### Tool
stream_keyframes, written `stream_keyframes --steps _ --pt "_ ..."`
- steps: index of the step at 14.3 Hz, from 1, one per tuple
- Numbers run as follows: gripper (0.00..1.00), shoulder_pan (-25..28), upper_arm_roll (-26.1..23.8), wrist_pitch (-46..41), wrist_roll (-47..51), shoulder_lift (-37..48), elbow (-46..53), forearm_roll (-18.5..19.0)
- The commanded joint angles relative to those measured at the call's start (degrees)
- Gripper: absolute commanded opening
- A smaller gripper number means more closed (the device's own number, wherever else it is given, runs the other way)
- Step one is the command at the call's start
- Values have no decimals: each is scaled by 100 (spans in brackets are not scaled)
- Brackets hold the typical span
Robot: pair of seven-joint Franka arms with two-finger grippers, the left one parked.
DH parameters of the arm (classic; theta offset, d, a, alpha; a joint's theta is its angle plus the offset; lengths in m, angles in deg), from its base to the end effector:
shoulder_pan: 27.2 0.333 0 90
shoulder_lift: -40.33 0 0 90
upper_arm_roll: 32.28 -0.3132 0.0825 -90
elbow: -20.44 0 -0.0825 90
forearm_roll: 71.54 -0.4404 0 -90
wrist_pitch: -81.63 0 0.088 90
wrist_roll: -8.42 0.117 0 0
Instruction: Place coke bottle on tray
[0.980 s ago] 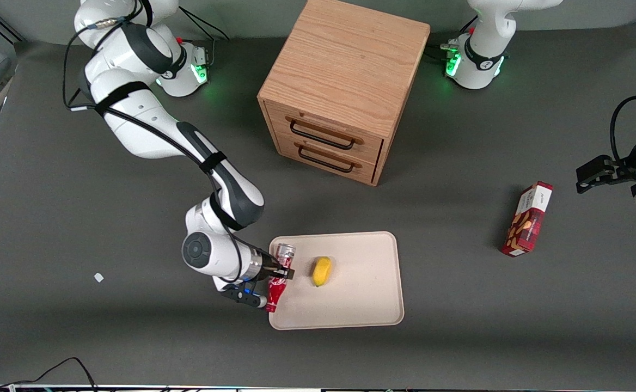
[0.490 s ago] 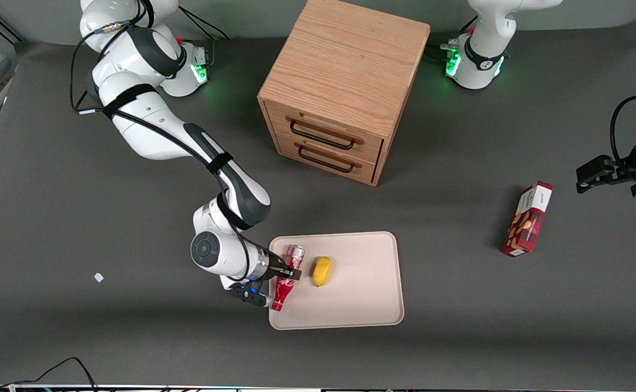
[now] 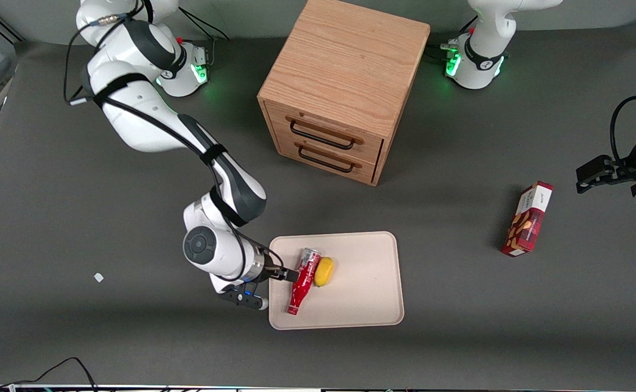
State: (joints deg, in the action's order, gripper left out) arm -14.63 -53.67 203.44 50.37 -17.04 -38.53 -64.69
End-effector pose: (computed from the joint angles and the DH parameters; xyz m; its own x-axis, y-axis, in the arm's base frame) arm 0.7559 0.3723 0.2338 0.9647 -0.2614 -0.0323 -0.2613 -0.9344 -0.2421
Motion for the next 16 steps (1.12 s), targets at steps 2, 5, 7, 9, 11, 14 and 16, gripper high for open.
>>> stream_keyframes --steps 2,5,7,9,11,14,16 --pt "100 -255 38 -1683 86 1647 -370 97" --pt "100 -623 126 -3019 -203 2754 -370 80" --pt "100 -739 501 -3872 -973 3431 -370 -25" --pt "100 -765 1081 -4620 -1757 4117 -440 -331" --pt "100 -853 1740 -4790 -2277 4994 -1156 -858" --pt "100 -844 2033 -3994 -2445 6672 -3412 -913" --pt "100 -818 2077 -3369 -2463 7518 -4593 -914"
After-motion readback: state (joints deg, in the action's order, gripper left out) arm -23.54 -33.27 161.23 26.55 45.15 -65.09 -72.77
